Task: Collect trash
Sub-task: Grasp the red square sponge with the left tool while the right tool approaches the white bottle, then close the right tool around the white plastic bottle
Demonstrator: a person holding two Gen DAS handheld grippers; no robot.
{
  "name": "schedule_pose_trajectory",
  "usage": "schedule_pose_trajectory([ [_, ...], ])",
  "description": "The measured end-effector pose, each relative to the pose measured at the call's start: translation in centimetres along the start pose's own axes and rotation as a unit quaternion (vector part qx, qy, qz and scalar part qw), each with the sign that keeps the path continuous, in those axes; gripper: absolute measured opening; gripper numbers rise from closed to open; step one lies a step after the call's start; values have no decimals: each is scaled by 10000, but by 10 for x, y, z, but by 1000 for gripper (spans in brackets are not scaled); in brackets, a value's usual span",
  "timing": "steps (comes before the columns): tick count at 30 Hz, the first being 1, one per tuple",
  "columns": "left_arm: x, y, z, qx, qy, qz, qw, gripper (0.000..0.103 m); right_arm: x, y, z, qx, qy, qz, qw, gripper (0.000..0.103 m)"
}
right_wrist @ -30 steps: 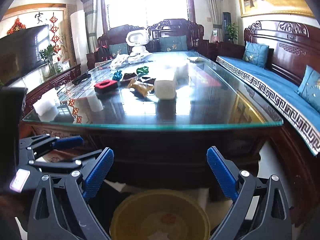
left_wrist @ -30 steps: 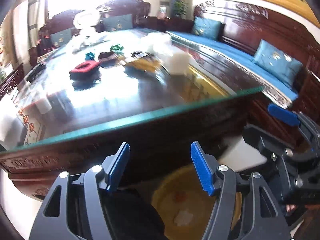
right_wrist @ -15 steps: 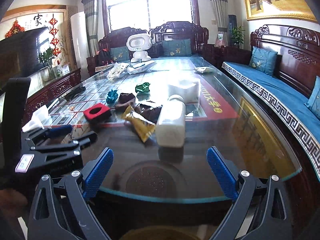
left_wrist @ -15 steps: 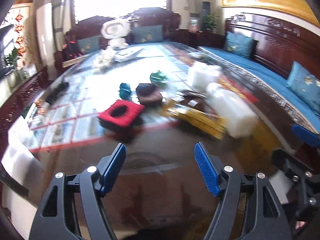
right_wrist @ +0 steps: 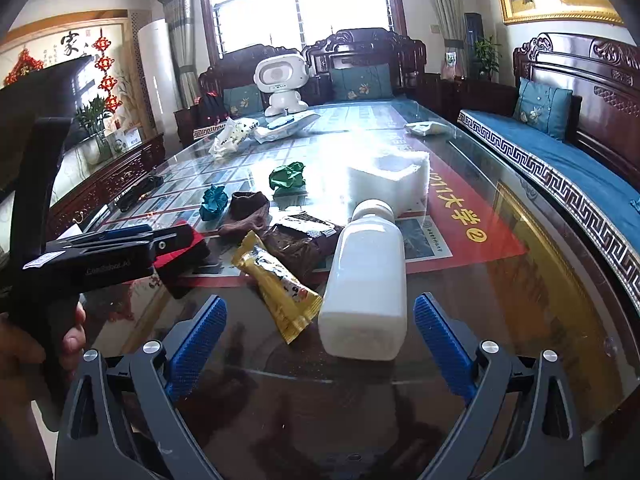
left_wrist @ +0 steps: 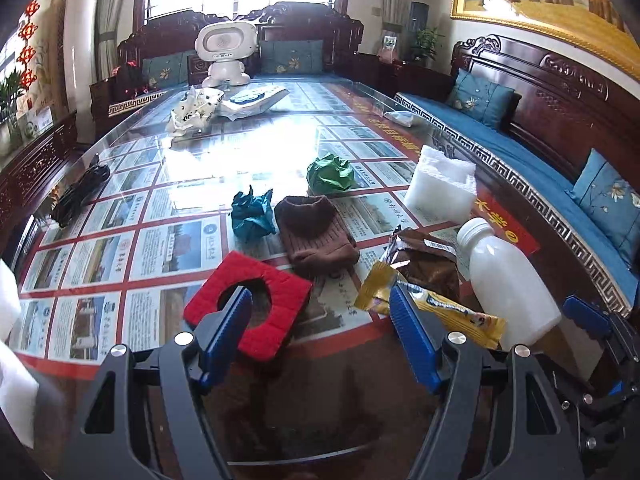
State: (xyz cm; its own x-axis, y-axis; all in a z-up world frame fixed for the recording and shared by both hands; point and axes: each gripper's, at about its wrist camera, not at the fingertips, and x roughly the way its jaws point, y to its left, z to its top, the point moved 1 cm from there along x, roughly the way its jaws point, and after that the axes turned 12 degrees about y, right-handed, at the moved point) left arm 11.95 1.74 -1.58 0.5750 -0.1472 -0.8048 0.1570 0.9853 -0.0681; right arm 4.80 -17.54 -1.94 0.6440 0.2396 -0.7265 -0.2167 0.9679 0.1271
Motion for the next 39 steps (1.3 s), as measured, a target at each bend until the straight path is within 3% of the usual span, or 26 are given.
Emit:
schedule_pose_trajectory([
  [4,12,0,8,35,44,100,9999,71,5,-3,5,-12,-17,-16,10000,91],
  [13,41,11,5,-71,599,294,9977,71,11,-11,5,67,22,-29,10000,91],
  [20,44,8,3,19,666,501,9965,70,21,-13,7,74,174,-68,9998,91],
  [22,44,8,4,-22,685,550,9961,63,24,-14,10,83,201,-91,9997,91],
  [25,44,13,3,-76,721,599,9956,40,25,-14,12,99,203,-125,9997,91],
  [26,44,15,3,-104,746,541,9957,27,26,-15,11,108,208,-140,9996,91],
  [32,42,15,1,-65,755,347,9965,26,30,-20,11,224,275,-237,9991,90],
  [39,41,7,-1,-12,746,226,9970,25,43,-28,23,237,414,-493,9976,80],
])
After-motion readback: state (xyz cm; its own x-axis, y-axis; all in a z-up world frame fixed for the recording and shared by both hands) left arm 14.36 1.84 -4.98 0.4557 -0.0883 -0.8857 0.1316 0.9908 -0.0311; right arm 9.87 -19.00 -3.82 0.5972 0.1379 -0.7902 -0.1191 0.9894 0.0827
